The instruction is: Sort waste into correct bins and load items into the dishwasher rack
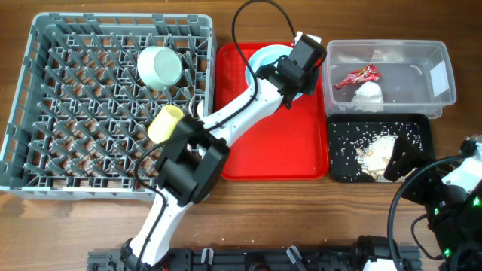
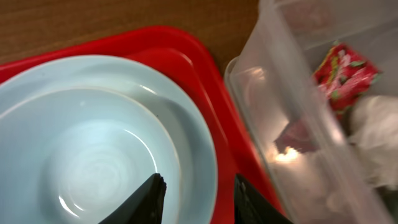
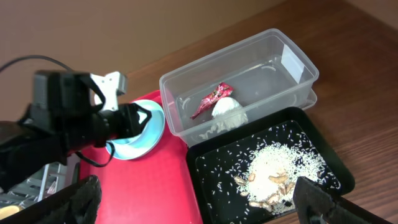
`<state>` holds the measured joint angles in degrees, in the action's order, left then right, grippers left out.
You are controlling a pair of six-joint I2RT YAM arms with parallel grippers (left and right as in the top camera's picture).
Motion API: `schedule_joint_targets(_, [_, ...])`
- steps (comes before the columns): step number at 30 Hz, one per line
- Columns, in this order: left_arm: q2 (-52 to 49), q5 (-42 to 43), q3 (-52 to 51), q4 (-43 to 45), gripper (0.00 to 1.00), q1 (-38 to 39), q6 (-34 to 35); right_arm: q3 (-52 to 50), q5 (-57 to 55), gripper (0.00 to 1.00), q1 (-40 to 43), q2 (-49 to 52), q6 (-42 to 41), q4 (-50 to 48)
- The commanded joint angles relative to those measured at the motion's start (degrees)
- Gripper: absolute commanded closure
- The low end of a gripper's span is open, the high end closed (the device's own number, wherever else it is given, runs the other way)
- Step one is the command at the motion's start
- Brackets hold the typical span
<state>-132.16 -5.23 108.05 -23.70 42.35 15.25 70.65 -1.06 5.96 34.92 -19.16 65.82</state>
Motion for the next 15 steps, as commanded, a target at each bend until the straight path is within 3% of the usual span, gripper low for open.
schedule_joint_targets(1, [-2.93, -1.55, 0.66, -0.07, 0.63, -0.24, -3.1, 0.15, 0.74, 0.0, 0.11, -0.26, 0.96, -0.15])
schedule_joint_targets(7, [-4.83, -5.31, -0.24, -1.38, 0.66, -0.61, -3.08, 0.15, 0.74, 0.0, 0.11, -0.26, 0.96, -0.15])
schedule_joint_targets(9, [-5.11, -6.23, -0.24, -1.07, 0.75, -1.01, -3.08, 0.15, 0.74, 0.0, 0.11, -0.26, 0.96, -0.15])
schedule_joint_targets(11, [-5.11, -6.23, -0.22, 0.26, 0.92, -1.38, -3.08, 0.15, 0.74, 0.0, 0.11, -0.26, 0.96, -0.15])
schedule_joint_targets(15, [-5.44, -6.23, -0.24, -0.5, 0.96, -1.64, -3.08, 0.15, 0.74, 0.0, 0.11, -0.26, 0.94, -0.15])
